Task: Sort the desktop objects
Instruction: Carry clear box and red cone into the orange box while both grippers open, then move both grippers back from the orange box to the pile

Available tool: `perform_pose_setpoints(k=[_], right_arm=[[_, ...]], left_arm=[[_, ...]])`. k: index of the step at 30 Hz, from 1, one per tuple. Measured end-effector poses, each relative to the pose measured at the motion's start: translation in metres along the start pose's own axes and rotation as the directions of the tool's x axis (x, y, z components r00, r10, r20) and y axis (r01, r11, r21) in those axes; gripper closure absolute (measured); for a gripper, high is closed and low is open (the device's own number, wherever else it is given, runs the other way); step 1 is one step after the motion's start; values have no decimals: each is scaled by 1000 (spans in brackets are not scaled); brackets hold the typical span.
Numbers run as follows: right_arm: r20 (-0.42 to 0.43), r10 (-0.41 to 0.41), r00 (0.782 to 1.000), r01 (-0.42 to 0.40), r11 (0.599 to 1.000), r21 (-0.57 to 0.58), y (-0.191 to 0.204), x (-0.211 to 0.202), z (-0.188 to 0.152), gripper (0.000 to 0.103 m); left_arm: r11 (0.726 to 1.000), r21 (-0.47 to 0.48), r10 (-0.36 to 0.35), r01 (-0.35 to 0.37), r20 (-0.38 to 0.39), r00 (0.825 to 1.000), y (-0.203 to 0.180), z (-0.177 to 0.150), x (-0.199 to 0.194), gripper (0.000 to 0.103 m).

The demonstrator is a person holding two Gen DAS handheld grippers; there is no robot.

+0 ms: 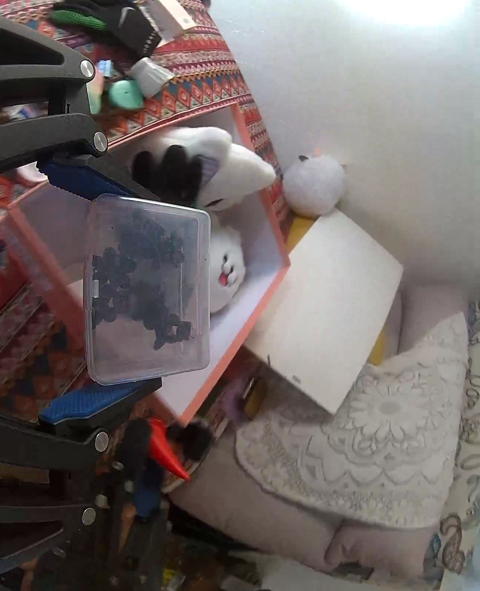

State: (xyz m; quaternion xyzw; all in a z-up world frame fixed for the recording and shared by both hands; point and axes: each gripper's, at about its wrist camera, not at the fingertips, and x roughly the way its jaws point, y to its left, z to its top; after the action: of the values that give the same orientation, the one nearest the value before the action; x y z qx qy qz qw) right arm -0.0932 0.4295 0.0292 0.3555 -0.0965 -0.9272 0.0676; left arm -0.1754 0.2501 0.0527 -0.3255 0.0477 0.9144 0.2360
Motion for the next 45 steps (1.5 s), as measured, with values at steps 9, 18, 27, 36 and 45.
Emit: perform_pose_setpoints(k=[9, 18, 27, 36, 45], right_arm=[[-26, -67, 997, 68, 997, 30, -31, 96, 51, 71], [-26, -119, 993, 120, 991, 63, -35, 112, 51, 22], [0, -89, 996, 89, 996, 11, 15, 59, 31, 22], [-14, 6, 1000, -6, 999, -45, 93, 33, 1, 22], [-101, 86, 991, -102, 981, -165, 192, 59, -19, 22]], left_arm=[[998, -57, -35, 30, -94, 995, 22, 4, 83, 16], [994, -108, -18, 15, -28, 999, 38, 0, 56, 4], [989, -148, 29, -25, 25, 999, 64, -29, -22, 1], [974, -192, 131, -124, 28, 991, 117, -87, -84, 1], [920, -232, 310, -315, -58, 949, 199, -153, -100, 1]])
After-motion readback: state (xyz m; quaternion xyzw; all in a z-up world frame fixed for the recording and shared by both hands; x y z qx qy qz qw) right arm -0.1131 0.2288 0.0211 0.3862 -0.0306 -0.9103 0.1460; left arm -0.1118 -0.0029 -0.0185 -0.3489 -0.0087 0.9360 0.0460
